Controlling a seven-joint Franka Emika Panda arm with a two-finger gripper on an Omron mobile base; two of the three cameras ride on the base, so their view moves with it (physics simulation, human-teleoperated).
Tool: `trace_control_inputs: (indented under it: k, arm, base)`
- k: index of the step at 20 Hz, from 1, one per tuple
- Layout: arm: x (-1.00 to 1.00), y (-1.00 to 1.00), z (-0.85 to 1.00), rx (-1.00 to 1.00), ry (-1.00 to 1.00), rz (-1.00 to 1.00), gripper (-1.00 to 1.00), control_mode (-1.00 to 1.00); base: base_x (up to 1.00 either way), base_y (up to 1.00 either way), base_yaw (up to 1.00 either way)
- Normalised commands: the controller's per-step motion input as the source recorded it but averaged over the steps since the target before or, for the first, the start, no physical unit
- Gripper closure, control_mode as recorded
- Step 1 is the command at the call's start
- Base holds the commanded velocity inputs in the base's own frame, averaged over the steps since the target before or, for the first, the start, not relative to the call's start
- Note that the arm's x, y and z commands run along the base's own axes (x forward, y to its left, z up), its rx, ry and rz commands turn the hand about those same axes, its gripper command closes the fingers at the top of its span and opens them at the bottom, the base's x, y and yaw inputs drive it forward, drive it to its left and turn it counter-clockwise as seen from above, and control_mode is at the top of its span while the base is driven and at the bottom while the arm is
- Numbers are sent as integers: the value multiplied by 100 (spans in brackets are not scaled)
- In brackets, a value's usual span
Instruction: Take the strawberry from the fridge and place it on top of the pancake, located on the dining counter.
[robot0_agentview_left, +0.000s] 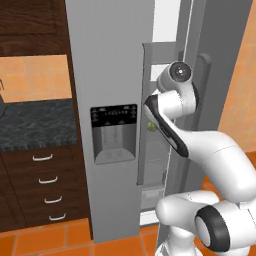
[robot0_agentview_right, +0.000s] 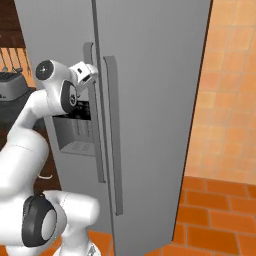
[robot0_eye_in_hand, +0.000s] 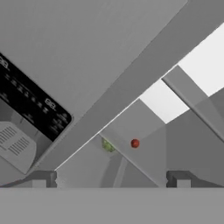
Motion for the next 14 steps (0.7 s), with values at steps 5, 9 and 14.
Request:
trace_control_inputs:
  k: [5,9,14]
  arm:
    - [-39,-68,0,0,0,-1,-100,-100]
    - [-42,-81,2,0,0,-3,-100,-100]
    - [-32,-87,2,0,0,-4,-100,-100]
  base:
    - [0,0,0]
    - [0,0,0]
    - [0,0,0]
